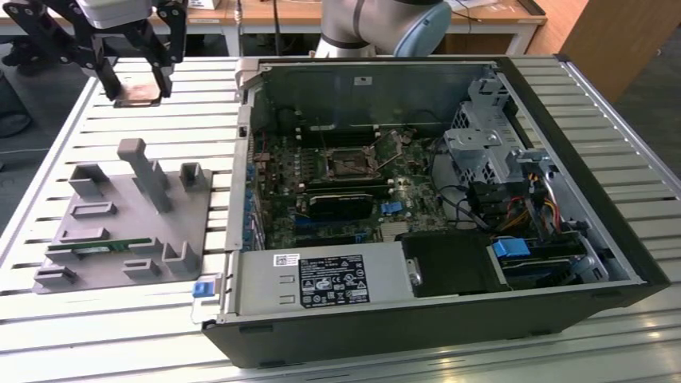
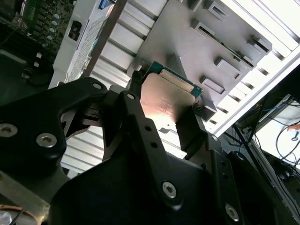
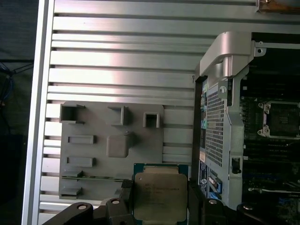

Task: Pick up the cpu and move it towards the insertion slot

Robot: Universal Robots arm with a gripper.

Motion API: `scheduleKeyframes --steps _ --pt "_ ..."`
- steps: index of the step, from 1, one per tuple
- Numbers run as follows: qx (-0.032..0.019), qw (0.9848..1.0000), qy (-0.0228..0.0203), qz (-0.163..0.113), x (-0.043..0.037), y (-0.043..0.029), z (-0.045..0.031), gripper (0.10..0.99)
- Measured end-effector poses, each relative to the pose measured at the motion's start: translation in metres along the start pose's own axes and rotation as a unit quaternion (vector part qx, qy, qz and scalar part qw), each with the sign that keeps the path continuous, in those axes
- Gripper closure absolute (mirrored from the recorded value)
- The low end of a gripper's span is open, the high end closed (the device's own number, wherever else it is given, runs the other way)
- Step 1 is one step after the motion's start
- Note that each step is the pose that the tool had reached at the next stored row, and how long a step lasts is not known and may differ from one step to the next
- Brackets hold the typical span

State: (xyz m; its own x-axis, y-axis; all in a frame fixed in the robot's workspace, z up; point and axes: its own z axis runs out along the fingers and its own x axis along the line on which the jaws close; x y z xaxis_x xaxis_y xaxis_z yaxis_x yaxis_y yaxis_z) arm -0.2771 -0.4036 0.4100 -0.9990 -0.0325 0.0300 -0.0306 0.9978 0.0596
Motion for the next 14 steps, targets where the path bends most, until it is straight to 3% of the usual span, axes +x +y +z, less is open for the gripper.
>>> scheduleKeyframes --steps 14 --pt "0.0000 1.0000 0.0000 0.000 -0.0081 -0.0002 -0.0003 0.541"
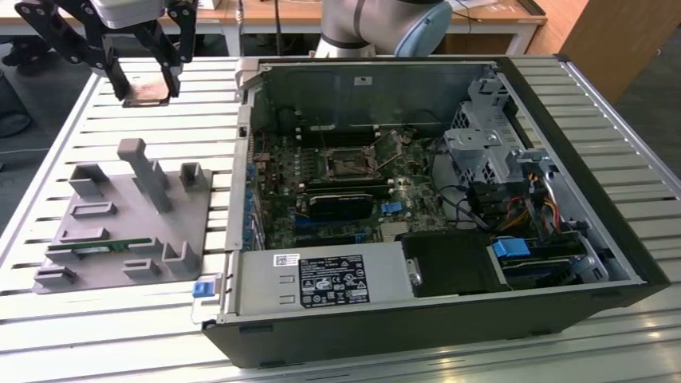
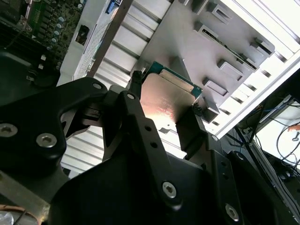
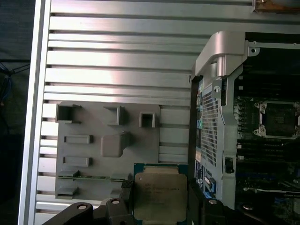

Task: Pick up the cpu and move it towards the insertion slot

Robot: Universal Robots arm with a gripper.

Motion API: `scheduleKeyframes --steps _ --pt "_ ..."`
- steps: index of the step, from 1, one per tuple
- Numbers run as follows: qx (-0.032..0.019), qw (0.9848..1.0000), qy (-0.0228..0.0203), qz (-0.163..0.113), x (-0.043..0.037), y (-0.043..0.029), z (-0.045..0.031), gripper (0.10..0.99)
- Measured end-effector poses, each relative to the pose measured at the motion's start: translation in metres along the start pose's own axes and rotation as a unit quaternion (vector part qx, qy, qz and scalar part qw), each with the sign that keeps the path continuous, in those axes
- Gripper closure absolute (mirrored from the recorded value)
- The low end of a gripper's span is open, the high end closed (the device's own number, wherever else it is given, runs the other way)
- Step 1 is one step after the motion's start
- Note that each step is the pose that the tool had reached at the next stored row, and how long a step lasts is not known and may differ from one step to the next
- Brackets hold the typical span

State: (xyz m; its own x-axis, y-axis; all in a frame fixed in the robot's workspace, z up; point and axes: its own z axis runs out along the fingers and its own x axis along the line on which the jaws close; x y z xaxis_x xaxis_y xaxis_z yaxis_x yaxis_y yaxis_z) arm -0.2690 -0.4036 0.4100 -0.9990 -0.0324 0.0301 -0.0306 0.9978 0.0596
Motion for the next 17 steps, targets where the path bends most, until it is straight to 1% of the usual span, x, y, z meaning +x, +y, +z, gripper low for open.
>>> scheduleKeyframes --steps 17 --pt "0.0000 1.0000 0.0000 0.000 -0.0090 -0.0003 -0.0003 0.541"
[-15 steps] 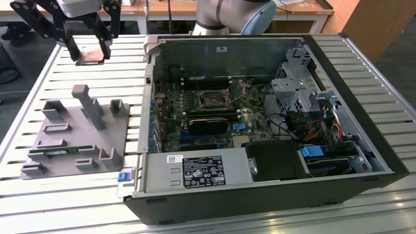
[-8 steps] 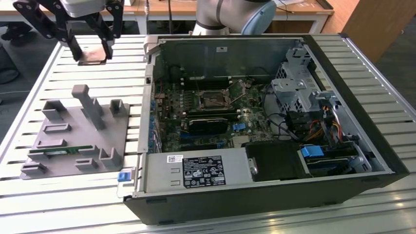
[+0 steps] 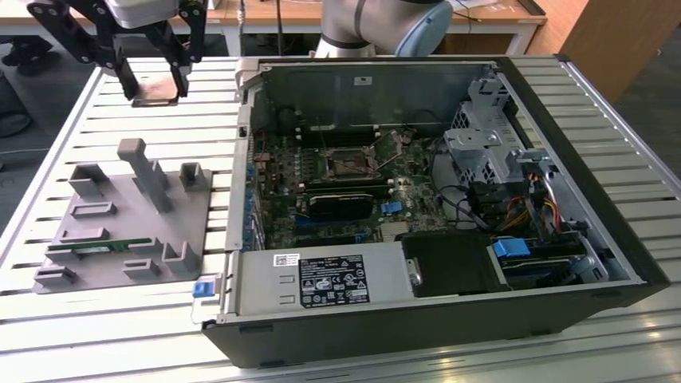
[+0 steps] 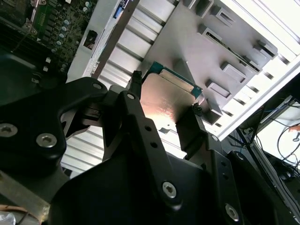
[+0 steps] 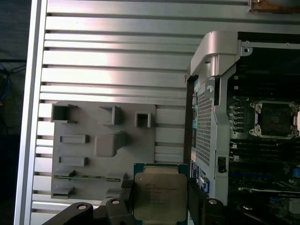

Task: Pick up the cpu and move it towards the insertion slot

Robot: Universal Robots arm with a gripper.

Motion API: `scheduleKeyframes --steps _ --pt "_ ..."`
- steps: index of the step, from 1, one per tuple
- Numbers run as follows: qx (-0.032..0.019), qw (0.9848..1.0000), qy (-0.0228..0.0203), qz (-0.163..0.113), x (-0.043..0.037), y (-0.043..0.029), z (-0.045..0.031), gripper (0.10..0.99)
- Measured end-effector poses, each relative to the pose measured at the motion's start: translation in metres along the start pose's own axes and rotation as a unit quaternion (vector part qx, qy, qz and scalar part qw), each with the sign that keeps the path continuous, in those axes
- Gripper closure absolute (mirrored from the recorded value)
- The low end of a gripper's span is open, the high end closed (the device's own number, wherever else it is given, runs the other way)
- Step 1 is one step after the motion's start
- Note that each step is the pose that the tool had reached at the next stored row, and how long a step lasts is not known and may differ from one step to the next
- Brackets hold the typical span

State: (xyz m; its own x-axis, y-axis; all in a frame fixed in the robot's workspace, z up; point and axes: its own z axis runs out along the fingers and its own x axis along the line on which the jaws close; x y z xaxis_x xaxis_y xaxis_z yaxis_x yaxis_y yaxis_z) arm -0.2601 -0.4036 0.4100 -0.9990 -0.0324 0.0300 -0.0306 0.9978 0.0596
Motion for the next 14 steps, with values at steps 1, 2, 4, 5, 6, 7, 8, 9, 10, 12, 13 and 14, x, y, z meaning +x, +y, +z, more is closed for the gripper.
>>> scheduleKeyframes --steps 1,2,4,5,6,7,8,9,10,12,13,14 --pt "0.0000 1.0000 0.0000 0.000 -0.0005 0.0000 0.0000 0.541" --pt "0.0000 1.0000 0.0000 0.000 -0.0010 0.0000 0.0000 0.541" --pt "0.0000 1.0000 0.0000 0.000 -0.0022 -0.0001 -0.0001 0.541" --pt "0.0000 1.0000 0.0000 0.000 -0.0028 -0.0001 -0.0001 0.541" --pt "0.0000 1.0000 0.0000 0.000 -0.0034 -0.0001 -0.0001 0.541" --pt "0.0000 1.0000 0.0000 0.000 -0.0041 -0.0001 -0.0001 0.541" --pt "0.0000 1.0000 0.0000 0.000 -0.0048 -0.0001 -0.0002 0.541" --pt "0.0000 1.0000 0.0000 0.000 -0.0055 -0.0002 -0.0002 0.541" --pt "0.0000 1.0000 0.0000 0.000 -0.0062 -0.0002 -0.0002 0.541" --pt "0.0000 1.0000 0.0000 0.000 -0.0078 -0.0002 -0.0002 0.541" --pt "0.0000 1.0000 0.0000 0.000 -0.0085 -0.0003 -0.0002 0.541" --pt "0.0000 1.0000 0.0000 0.000 -0.0093 -0.0003 -0.0003 0.541"
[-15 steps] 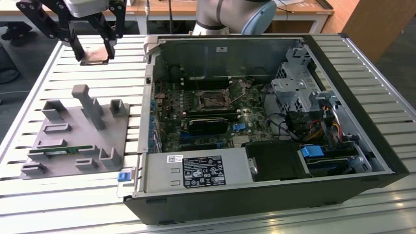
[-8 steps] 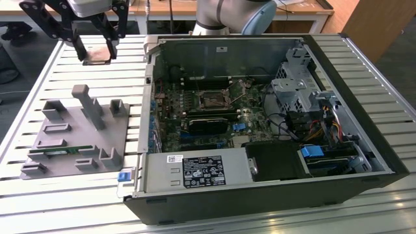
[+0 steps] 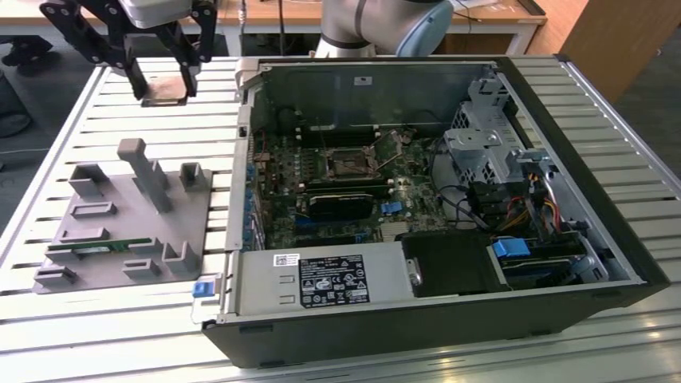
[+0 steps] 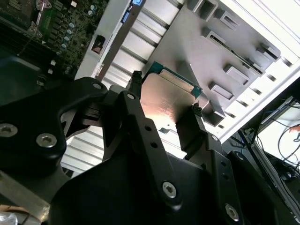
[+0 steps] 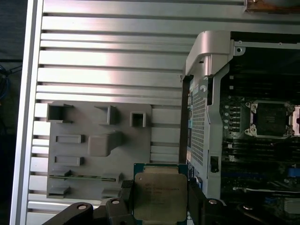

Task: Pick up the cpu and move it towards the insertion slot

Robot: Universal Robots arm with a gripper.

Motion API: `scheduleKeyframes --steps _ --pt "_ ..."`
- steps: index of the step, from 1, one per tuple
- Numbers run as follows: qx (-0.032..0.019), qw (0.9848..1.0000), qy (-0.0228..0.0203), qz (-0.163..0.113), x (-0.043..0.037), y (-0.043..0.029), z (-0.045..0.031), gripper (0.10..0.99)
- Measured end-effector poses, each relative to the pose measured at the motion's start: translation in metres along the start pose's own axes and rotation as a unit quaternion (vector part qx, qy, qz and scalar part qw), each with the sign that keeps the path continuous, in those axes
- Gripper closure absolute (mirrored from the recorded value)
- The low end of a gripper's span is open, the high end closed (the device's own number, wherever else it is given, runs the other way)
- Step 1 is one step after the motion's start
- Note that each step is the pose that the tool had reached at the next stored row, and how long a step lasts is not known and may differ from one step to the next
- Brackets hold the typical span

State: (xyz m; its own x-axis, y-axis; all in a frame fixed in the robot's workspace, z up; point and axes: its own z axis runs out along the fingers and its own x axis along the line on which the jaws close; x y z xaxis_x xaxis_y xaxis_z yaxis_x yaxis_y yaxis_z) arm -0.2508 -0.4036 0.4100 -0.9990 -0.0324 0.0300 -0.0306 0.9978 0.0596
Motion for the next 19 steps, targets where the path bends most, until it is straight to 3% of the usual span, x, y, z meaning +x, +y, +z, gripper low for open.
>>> scheduleKeyframes --steps 19 --pt "0.0000 1.0000 0.0000 0.000 -0.0205 0.0020 -0.0005 0.541"
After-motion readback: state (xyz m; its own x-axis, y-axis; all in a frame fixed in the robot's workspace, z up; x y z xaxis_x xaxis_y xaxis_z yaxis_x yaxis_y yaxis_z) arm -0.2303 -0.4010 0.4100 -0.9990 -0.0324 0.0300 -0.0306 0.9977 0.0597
